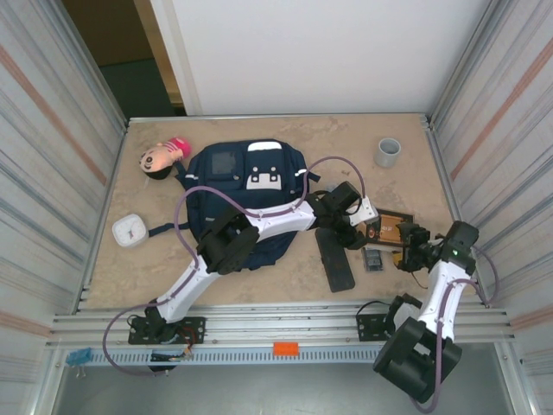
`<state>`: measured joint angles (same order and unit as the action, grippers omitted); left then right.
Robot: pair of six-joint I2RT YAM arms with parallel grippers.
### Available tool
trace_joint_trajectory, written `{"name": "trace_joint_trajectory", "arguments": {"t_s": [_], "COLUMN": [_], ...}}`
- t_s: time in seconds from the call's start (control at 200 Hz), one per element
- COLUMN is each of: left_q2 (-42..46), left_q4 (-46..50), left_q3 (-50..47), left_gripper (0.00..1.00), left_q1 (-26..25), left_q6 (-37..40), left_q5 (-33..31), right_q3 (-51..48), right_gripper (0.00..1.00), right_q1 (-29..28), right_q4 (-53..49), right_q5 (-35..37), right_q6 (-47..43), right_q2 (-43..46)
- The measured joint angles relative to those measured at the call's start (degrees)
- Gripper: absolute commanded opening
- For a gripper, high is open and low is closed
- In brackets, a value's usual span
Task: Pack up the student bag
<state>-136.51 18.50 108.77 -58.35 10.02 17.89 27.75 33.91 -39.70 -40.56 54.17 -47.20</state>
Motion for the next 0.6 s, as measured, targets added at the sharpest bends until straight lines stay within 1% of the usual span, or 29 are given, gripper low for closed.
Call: {"name": "trace_joint_trajectory", "arguments": {"t_s": [0.145, 0.251, 0.476, 0.601], "left_q2": [0.00, 0.00, 0.00, 0.00], "left_q4": [0.02, 0.02, 0.02, 0.02], "left_q3": [0.00, -0.02, -0.02, -0.02], "left_gripper": [0.65, 0.65, 0.65, 0.65], "left_q1": [0.11, 0.11, 0.20, 0.26], "left_q6": [0.17, 0.17, 0.07, 0.04], "left_q5": [-0.20, -0.35, -0.28, -0.26], "right_q3": [-2.62, -3.56, -5.09, -6.67], "right_gripper": [0.70, 0.70, 0.70, 0.70], "right_q1": [-5.40, -7.67, -8.17, -8.17], "right_q4": [2.93, 5.11, 8.87, 12.98], "right_q5": [1.07, 2.16, 6.23, 8.00], "right_q6": [3.91, 5.81, 7.32, 8.37], "right_q2": [-0.02, -0.85, -3.37, -4.35]}}
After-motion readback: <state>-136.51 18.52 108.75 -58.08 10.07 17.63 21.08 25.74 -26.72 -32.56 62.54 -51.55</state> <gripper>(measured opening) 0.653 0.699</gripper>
